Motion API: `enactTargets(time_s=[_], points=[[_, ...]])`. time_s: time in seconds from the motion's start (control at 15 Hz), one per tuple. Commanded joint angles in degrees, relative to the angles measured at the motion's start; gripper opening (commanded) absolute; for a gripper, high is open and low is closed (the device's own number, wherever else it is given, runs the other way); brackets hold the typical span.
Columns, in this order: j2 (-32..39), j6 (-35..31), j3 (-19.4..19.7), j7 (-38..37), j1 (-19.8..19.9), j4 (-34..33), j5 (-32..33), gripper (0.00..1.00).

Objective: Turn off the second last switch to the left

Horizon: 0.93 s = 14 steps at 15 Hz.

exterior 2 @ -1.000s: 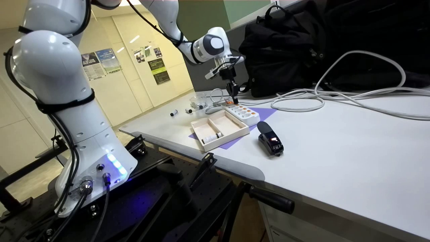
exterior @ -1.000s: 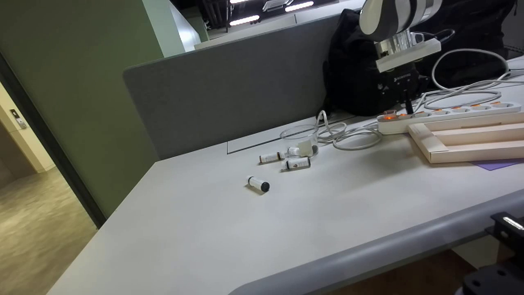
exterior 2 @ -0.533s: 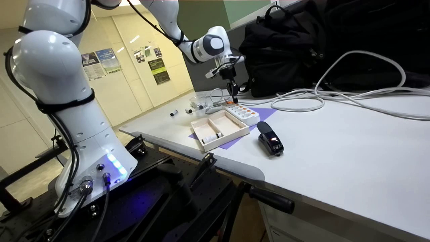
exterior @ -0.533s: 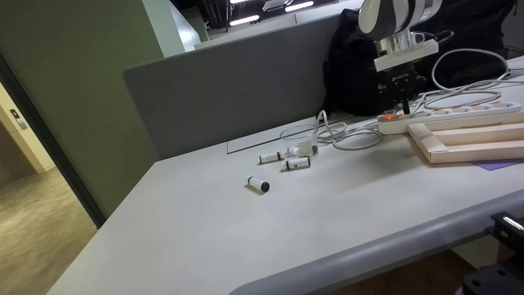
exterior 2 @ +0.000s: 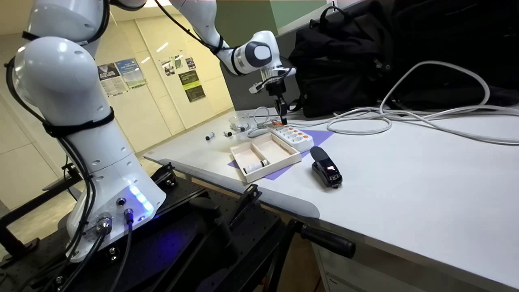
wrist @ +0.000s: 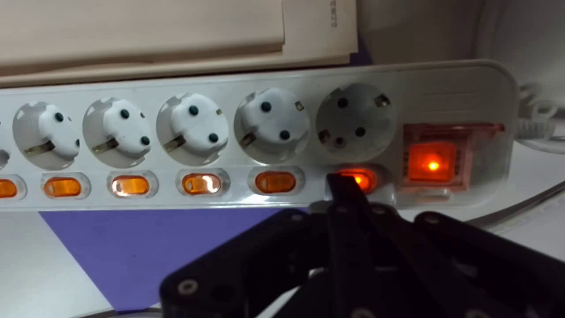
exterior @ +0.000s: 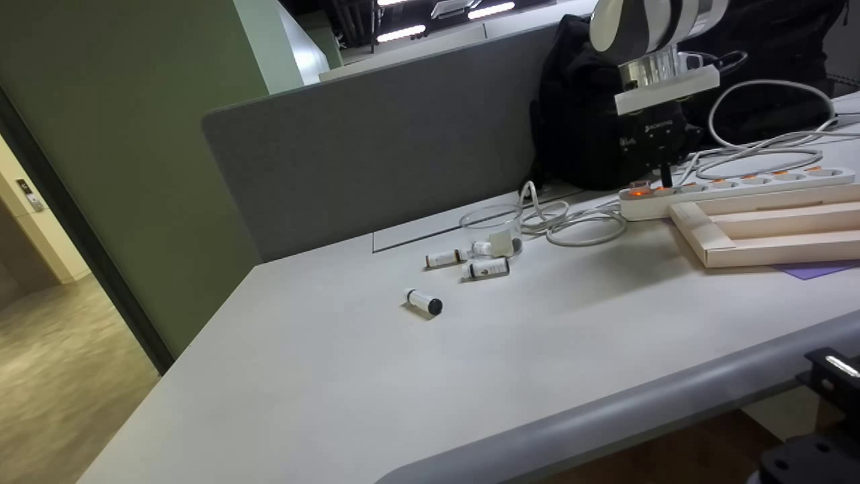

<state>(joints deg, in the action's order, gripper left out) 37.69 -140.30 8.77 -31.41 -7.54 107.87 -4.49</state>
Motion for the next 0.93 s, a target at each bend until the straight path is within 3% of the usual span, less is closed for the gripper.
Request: enactTargets(time_s=[0.0,0.67,0.87], points=[[0.17,-2.35,-1.96,-1.14,0.56,1.45,-2.74,0.0],[-1.73,-6.11,-4.19,-0.51,-0.32,4.91,-5.28,0.0],[-3.87,-4.64,-3.19,-0.21,-1.18,4.14,-3.14,0.0]])
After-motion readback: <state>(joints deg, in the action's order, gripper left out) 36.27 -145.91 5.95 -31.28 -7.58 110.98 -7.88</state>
